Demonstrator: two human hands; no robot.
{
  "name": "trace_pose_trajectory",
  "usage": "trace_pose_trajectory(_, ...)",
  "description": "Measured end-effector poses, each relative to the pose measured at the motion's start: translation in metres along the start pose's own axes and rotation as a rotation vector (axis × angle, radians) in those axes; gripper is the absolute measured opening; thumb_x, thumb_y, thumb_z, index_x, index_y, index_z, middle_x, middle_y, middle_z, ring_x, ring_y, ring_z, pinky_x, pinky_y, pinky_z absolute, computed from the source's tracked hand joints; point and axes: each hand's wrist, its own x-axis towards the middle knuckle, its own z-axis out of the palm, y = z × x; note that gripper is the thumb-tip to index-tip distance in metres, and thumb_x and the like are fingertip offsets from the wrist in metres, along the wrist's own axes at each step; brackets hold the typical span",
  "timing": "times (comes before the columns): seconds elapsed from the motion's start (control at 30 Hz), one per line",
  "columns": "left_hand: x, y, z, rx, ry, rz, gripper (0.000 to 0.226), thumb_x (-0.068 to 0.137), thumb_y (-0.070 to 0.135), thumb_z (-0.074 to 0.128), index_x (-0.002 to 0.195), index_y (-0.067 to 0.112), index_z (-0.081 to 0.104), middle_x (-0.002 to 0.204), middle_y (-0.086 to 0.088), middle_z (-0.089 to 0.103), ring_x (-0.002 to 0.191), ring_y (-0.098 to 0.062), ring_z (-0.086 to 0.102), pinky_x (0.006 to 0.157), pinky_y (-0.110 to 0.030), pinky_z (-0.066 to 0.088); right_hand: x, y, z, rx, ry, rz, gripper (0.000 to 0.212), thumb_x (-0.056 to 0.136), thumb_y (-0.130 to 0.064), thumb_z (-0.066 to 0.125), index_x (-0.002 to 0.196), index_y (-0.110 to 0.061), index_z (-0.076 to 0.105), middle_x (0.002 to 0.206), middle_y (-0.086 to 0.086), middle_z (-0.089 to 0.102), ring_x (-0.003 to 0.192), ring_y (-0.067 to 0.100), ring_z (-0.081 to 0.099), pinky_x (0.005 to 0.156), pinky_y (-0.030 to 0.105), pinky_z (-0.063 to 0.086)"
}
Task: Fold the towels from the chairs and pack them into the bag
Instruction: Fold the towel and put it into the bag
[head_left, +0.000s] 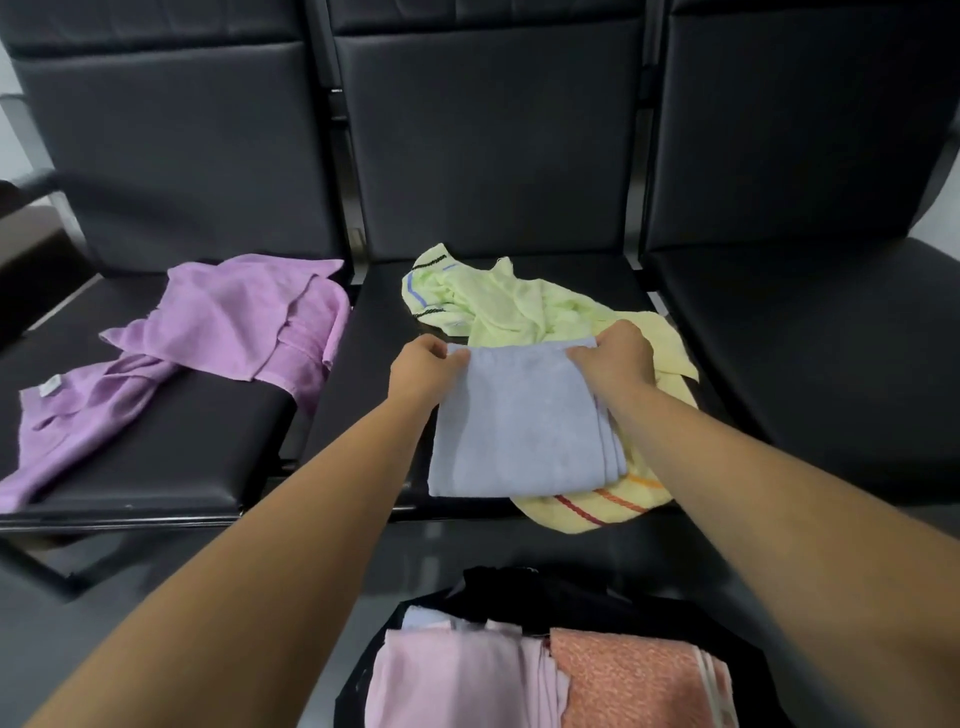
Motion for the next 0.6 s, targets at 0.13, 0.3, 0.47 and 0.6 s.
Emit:
trace_pose_trajectory(0.13, -0.004, -0.002, 0.0, 0.083, -0.104, -0.115, 0.062, 0.089, 0.05, 0.067, 0.12, -0.003, 0.061, 0.086, -0.002, 0.057, 0.071, -0.016, 0.049, 0.059, -0.027, 0.037, -0.004, -0.007, -0.011, -0.006, -0.148, 0.163, 0.041, 0.091, -0.029, 0.07, 0.118, -0.002, 0.057, 0.094, 0.008, 0.058, 0.072, 0.023, 0.054, 0.054, 0.029, 0.039)
trace_pose_trajectory(0.3, -0.014, -0.001, -0.005, 0.14, -0.196, -0.139, 0.061, 0.09, 0.044, 0.071, 0.13, 0.003, 0.052, 0.115, -0.003, 0.057, 0.097, -0.022, 0.054, 0.077, -0.03, 0.042, -0.013, -0.018, -0.026, -0.065, -0.369, 0.228, 0.047, 0.091, -0.038, 0.074, 0.117, -0.006, 0.052, 0.094, 0.01, 0.058, 0.079, 0.024, 0.057, 0.064, 0.035, 0.048)
trace_pose_trajectory(0.47, -0.027, 0.0, -0.012, -0.071, -0.208, -0.018, 0.039, 0.092, 0.036, 0.071, 0.114, 0.005, 0.062, 0.114, -0.007, 0.067, 0.1, -0.025, 0.065, 0.078, -0.032, 0.054, -0.022, -0.011, -0.022, 0.207, -0.303, 0.164, 0.04, 0.088, -0.024, 0.077, 0.117, -0.002, 0.061, 0.111, 0.012, 0.065, 0.089, 0.024, 0.063, 0.071, 0.033, 0.051)
trace_pose_trajectory(0.6, -0.05, 0.003, -0.019, -0.297, -0.193, 0.109, 0.024, 0.095, 0.039, 0.066, 0.109, 0.022, 0.056, 0.116, -0.005, 0.067, 0.107, -0.027, 0.068, 0.095, -0.053, 0.056, -0.035, -0.007, -0.031, 0.456, -0.263, 0.029, 0.023, 0.088, -0.018, 0.073, 0.1, -0.001, 0.063, 0.105, 0.011, 0.071, 0.097, 0.028, 0.07, 0.08, 0.038, 0.057)
